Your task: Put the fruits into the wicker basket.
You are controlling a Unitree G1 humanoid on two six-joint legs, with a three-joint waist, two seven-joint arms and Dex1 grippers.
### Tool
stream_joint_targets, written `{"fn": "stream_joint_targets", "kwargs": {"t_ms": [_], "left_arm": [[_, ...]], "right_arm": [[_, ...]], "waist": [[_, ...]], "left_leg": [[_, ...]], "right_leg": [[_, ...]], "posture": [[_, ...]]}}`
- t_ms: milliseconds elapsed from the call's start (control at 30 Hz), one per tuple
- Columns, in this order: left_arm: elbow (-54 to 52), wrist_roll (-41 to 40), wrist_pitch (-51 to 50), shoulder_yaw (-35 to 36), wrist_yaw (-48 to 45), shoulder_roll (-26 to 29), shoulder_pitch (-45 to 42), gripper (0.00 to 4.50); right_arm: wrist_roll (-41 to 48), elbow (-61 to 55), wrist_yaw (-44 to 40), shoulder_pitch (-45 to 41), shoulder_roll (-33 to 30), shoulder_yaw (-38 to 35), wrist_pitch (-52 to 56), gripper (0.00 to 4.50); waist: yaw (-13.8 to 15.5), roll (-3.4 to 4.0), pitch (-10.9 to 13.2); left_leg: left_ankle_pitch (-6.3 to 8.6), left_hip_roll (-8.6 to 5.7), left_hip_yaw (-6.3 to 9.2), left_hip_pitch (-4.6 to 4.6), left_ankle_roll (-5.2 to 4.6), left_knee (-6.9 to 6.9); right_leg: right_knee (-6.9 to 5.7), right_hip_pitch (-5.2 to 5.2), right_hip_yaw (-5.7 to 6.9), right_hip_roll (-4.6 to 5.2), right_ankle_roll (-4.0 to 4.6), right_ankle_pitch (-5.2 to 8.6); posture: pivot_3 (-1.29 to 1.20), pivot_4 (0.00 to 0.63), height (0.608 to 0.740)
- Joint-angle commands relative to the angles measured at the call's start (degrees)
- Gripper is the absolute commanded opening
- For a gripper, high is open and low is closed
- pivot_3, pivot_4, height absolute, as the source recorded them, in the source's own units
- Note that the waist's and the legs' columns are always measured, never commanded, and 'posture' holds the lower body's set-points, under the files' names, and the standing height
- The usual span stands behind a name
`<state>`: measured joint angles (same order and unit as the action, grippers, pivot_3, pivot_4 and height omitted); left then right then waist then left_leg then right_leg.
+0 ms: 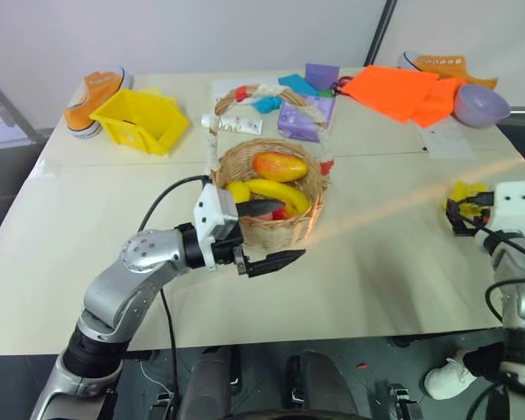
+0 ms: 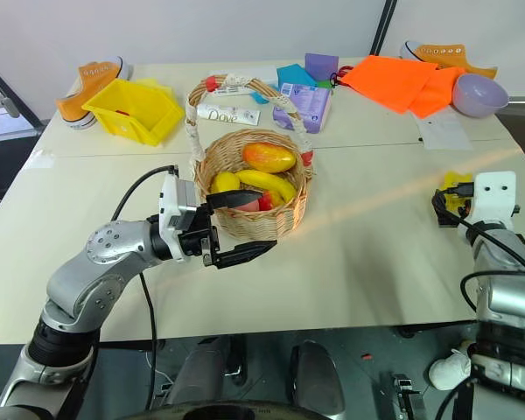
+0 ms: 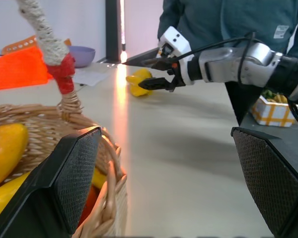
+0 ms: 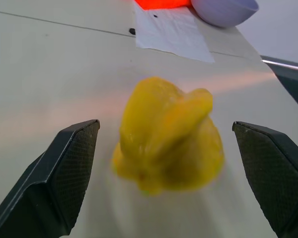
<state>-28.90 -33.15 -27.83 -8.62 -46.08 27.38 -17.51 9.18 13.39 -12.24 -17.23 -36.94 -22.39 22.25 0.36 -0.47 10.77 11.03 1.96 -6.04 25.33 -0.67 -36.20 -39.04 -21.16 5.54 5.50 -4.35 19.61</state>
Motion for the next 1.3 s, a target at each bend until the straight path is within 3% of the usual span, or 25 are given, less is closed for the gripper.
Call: {"fn": "stream_joint_targets", "kwargs": {"t_ms": [33, 167, 367, 533, 600, 700, 800, 867, 967, 1067, 1133, 1200, 1267, 1300], "left_arm": [[-1.74, 0.22, 1.45, 0.75, 0.06, 0.05, 0.90, 4.50], [-2.18, 0.48, 1.78, 0.93, 0.34, 0.08, 1.85, 4.50], [-2.84, -0.01, 1.48, 2.08, 1.28, 0.38, 2.64, 4.50], [-2.80, -0.79, 0.93, 4.86, 2.51, 1.36, 3.35, 4.50], [-1.74, -1.15, 0.70, 7.29, 2.69, 2.57, 3.76, 4.50], [1.53, -0.32, 1.44, 11.21, 0.97, 6.13, 4.80, 4.50], [4.25, -0.16, 2.43, 13.46, -0.59, 8.39, 4.63, 4.50], [5.71, -0.34, 2.77, 14.67, -1.36, 9.19, 4.00, 4.50], [6.22, -0.68, 2.80, 15.55, -1.97, 9.65, 3.64, 4.50], [6.29, -0.63, 2.80, 15.65, -2.22, 9.60, 3.55, 4.50], [4.20, -1.84, 1.48, 16.58, -1.55, 9.96, 4.06, 4.50], [2.84, -2.19, 0.74, 16.87, -0.74, 10.00, 4.53, 4.50], [1.93, -2.31, 0.25, 16.89, -0.02, 9.90, 4.86, 4.50], [1.54, -2.42, -0.01, 16.95, 0.33, 9.85, 4.96, 4.50]], "right_arm": [[-1.01, 5.77, 1.45, -3.74, -0.27, -0.19, -2.77, 4.46], [-1.07, 11.24, 1.65, -6.65, -0.62, -0.02, -5.23, 4.46], [-2.13, 7.27, 0.73, -4.98, -1.24, 1.31, -5.30, 1.81], [-1.34, -7.84, -4.91, 1.90, -3.38, 2.18, -4.02, 1.81], [3.62, -18.76, -12.66, 6.52, -4.89, 2.27, -3.07, 1.81], [22.28, -39.60, -25.08, 13.34, -7.85, -0.78, 5.61, 1.81], [39.82, -50.39, -26.53, 11.77, -9.21, -1.12, 13.70, 1.81], [45.92, -53.69, -23.86, 6.63, -8.28, 2.64, 16.67, 1.81], [42.96, -53.99, -18.29, -2.32, -4.13, 12.11, 18.90, 1.81], [42.26, -53.90, -16.62, -4.37, -3.35, 14.08, 19.93, 1.81], [30.06, -47.37, -10.59, -12.67, 2.39, 26.88, 19.72, 1.81], [21.30, -41.60, -6.03, -18.01, 6.73, 34.31, 19.68, 1.81], [19.59, -40.00, -5.96, -19.34, 9.41, 35.61, 19.63, 2.79], [19.25, -40.11, -6.32, -19.47, 10.16, 35.85, 19.65, 3.01]], "waist": [[0.02, 0.00, 0.00], [0.18, 0.00, 0.00], [0.04, 0.01, 0.00], [0.20, 0.04, 0.00], [0.21, 0.09, 0.02], [0.14, 0.10, 0.02], [-0.11, 0.05, 0.04], [-0.16, -0.01, 0.06], [-0.28, -0.13, 0.03], [0.49, -0.13, 0.03], [0.02, -0.16, 0.03], [-1.38, -0.16, 0.03], [-1.29, -0.16, 0.03], [-0.97, -0.16, 0.03]], "left_leg": [[0.00, 0.00, 0.00, 0.00, 0.00, 0.00], [0.00, 0.00, 0.00, 0.00, 0.00, -0.01], [-0.01, 0.01, 0.00, -0.01, 0.01, -0.01], [0.00, 0.01, 0.00, 0.00, 0.01, 0.02], [0.00, 0.01, 0.01, 0.01, 0.00, 0.01], [0.16, 0.05, 0.02, 0.00, -0.26, 0.06], [0.21, 0.21, 0.06, -0.02, -0.31, 0.06], [0.22, 0.22, 0.06, -0.02, -0.31, 0.00], [0.23, 0.22, 0.06, -0.01, -0.30, -0.02], [0.22, 0.19, 0.05, 0.08, -0.30, 0.02], [0.22, 0.11, 0.04, 0.18, -0.30, 0.02], [0.11, 0.11, -0.03, 0.15, -0.15, 0.02], [0.02, 0.12, -0.02, 0.11, 0.00, 0.04], [0.01, 0.12, -0.01, 0.10, 0.01, 0.05]], "right_leg": [[0.00, 0.01, 0.00, 0.00, 0.00, 0.00], [0.00, 0.03, 0.00, 0.00, 0.00, 0.00], [0.00, 0.03, 0.00, 0.00, 0.00, 0.00], [0.00, 0.00, 0.00, 0.01, -0.01, 0.00], [-0.01, -0.01, 0.00, 0.02, -0.01, 0.00], [-0.01, -0.04, 0.00, -0.01, -0.01, 0.01], [0.00, -0.01, 0.01, -0.12, 0.00, 0.01], [0.00, 0.01, 0.01, -0.10, 0.02, -0.01], [0.03, -0.03, 0.01, -0.07, 0.06, -0.01], [0.04, -0.13, 0.01, -0.02, 0.07, -0.01], [0.04, -0.17, 0.02, 0.03, 0.07, -0.01], [0.03, -0.23, -0.01, 0.03, 0.06, -0.03], [-0.06, -0.23, 0.01, 0.03, 0.06, -0.02], [-0.07, -0.22, 0.02, 0.02, 0.06, -0.02]], "posture": [[0.00, 0.150, 0.723], [0.00, 0.150, 0.723], [0.00, 0.150, 0.723], [0.00, 0.150, 0.723], [0.00, 0.150, 0.723], [0.00, 0.150, 0.723], [0.00, 0.150, 0.723], [0.00, 0.150, 0.723], [0.00, 0.150, 0.723], [0.00, 0.150, 0.723], [0.00, 0.150, 0.723], [0.00, 0.150, 0.723], [0.00, 0.150, 0.723], [0.00, 0.150, 0.723]]}}
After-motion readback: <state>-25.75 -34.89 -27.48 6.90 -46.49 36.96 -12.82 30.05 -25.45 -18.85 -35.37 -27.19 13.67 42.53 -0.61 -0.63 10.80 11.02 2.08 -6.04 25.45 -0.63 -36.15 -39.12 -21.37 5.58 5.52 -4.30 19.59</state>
